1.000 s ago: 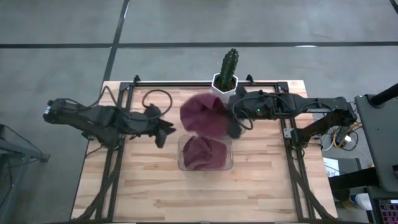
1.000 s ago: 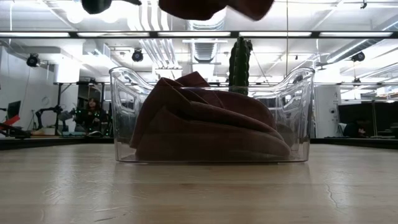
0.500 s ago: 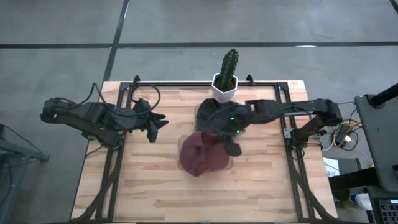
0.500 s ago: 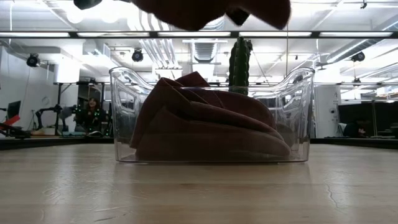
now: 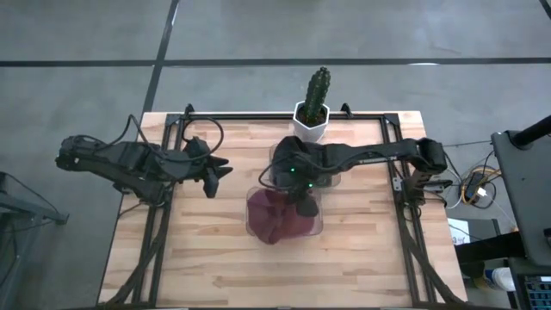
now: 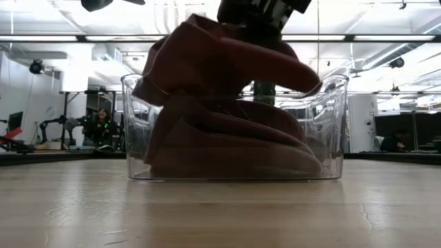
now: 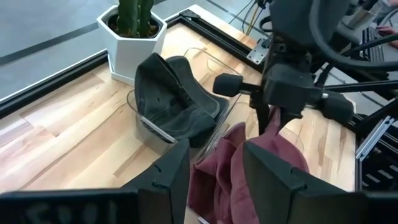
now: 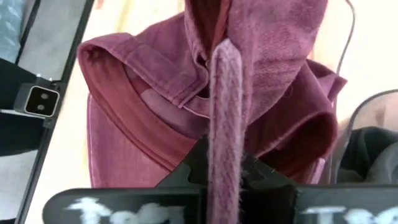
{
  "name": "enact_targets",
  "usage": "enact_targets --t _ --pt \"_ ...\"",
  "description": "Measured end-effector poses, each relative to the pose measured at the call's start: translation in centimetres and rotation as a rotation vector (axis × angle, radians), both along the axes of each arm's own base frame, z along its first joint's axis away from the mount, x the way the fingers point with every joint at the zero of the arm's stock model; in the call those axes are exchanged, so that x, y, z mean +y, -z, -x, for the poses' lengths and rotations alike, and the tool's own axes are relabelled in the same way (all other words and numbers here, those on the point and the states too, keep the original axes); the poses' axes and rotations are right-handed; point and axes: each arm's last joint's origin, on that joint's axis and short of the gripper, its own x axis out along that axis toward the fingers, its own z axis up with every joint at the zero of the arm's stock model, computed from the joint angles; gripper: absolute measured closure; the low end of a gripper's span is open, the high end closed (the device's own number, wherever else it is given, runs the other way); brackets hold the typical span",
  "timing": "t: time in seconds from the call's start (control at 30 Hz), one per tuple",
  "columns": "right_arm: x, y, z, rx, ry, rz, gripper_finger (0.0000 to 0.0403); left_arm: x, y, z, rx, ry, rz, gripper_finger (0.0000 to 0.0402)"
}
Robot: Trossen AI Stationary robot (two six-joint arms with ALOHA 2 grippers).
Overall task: Pick & Place hat
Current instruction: Put the red cap into the bottom transparent bin
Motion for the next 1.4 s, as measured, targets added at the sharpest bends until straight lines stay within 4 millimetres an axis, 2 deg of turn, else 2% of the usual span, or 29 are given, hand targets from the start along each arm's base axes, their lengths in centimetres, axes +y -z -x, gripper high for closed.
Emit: enact_targets --t 0.47,0.9,1.13,1.4 --pt "0.0 0.7 -0.3 0.026 0.009 -0.006 0.0382 0.0 0.4 -0.1 0.017 0.001 -0.004 0.0262" --pt "0.2 1.3 -0.3 0.05 -0.013 0.048 0.0264 0.0 0.4 -0.1 0.019 0.006 -0.016 0.0262" --pt "0.0 0.1 0.6 0.059 0.014 0.139 0.024 0.0 0.4 -0.1 0.02 0.006 -0.016 0.0262" --pt "-0.1 -2.2 0.3 0.011 0.025 0.215 0.0245 0.0 0.5 -0.1 0.021 0.007 -0.016 0.0262"
